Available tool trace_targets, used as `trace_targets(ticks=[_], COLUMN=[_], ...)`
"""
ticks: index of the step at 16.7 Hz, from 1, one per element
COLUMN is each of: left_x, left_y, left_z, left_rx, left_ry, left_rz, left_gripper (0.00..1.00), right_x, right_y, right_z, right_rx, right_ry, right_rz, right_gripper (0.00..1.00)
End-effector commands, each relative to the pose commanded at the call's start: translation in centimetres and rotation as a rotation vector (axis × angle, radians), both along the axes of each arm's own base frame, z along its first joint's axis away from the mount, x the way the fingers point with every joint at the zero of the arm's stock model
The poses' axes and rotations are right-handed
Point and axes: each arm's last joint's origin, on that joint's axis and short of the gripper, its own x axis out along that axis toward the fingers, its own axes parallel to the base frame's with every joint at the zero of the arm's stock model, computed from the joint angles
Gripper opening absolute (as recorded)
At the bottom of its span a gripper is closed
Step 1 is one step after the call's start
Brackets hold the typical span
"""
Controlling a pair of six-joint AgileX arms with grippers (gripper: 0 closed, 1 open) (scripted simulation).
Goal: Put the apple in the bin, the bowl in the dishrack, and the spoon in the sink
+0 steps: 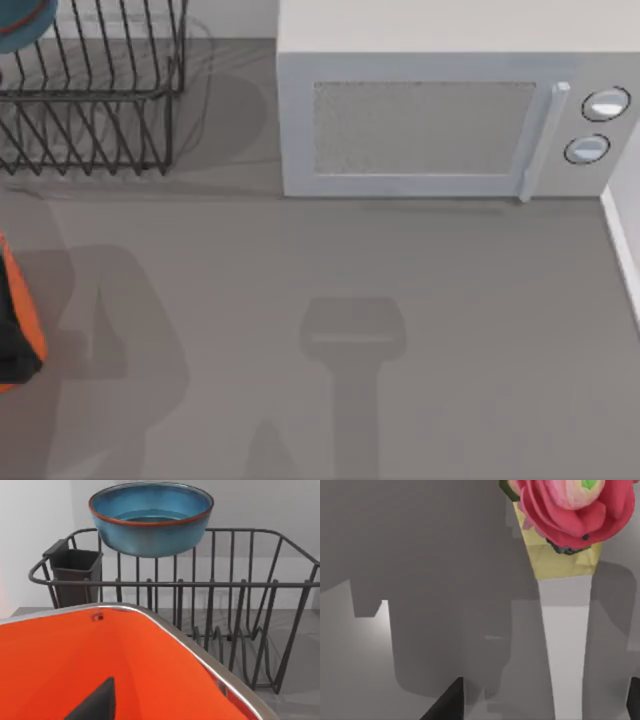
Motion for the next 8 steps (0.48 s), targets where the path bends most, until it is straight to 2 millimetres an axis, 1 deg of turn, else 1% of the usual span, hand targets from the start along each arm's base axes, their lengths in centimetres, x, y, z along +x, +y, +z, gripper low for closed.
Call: trace_targets(ticks=[6,7,8], left_x=[0.0,0.0,0.0], left_y=[0.0,0.0,0.0], left_z=[0.0,0.0,0.0], left_rx=[0.0,0.0,0.0], left_ry=[0.0,0.0,0.0], left_rz=[0.0,0.0,0.0], left_gripper=[1.0,1.0,1.0], right_x=[0.0,0.0,0.0], right_y=[0.0,0.1,0.1], right_z=[0.0,2.2,2.2], right_rx=[0.0,0.006,0.005], right_ry=[0.0,-0.009,-0.009], right_rz=[0.0,-0.032,-0.032], right_gripper=[0.0,0.0,0.0])
